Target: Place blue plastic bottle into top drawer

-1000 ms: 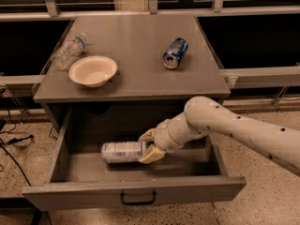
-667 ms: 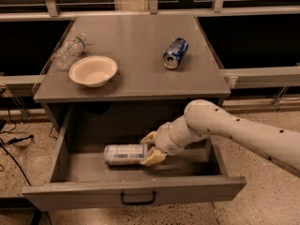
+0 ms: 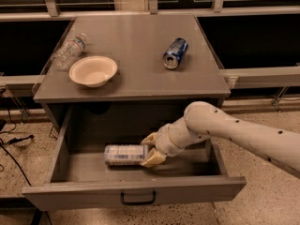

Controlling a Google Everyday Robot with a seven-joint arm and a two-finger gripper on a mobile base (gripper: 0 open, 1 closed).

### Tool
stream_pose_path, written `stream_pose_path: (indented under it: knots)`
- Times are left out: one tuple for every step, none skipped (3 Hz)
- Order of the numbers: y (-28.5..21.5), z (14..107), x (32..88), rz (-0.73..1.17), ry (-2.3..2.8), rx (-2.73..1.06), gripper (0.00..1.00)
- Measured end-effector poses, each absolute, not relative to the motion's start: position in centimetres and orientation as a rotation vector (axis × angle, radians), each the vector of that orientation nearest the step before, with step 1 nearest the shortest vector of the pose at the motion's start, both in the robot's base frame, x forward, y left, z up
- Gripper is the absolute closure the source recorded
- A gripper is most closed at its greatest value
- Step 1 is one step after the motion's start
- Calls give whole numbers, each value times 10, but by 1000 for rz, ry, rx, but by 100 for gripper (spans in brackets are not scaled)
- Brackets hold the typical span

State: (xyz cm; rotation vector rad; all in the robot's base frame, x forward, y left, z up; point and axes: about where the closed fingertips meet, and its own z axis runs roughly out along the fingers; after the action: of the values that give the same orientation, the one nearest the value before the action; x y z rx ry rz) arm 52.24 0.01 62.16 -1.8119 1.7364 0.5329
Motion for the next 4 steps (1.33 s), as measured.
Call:
stream_pose_path:
  knots:
    - [0,622,522,533,1736,-1812,58]
    - [0,622,522,533,1736,-1812,35]
    - [0,622,522,533,1736,-1812,12]
    - [0,621,522,533,1736,-1812,0]
